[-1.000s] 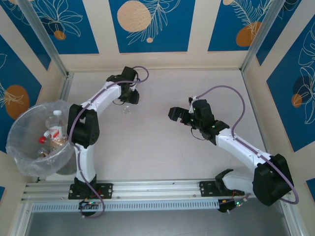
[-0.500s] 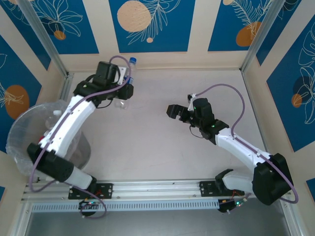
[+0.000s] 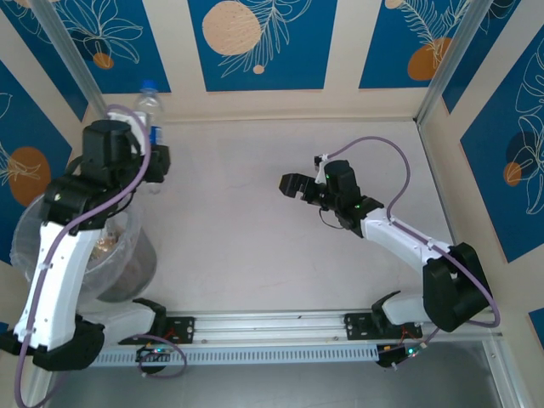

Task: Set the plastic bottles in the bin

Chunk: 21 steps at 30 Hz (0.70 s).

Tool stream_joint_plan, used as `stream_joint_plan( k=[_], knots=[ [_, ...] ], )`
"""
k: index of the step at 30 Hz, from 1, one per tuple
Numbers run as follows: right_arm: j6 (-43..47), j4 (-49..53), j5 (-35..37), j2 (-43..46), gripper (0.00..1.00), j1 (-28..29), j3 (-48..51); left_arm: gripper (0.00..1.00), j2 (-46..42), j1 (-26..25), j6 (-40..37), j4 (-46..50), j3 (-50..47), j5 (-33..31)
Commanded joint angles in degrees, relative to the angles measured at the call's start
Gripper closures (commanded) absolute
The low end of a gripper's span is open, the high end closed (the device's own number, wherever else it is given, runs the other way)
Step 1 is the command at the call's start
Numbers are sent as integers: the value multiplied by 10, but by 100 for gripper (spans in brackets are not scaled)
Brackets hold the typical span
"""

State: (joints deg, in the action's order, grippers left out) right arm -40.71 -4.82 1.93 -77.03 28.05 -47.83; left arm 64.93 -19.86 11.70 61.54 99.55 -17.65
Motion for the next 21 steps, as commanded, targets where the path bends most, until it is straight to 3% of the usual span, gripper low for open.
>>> stream_joint_plan(
  k=[1,9,15,21],
  knots=[
    [-2,-9,-19,-9,2,0,-22,56,-36,21,0,65,21,-151],
    [-3,-14,-26,-18,2,0,-24,53,-97,54,-49,82,-43,-384],
    [-2,-16,-34,-20,2,0,-23,53,-129,128,-77,30,-133,-380],
    [4,-11,-36,-14,2,0,-20,52,-118,218,-68,-1,-185,-302]
  ],
)
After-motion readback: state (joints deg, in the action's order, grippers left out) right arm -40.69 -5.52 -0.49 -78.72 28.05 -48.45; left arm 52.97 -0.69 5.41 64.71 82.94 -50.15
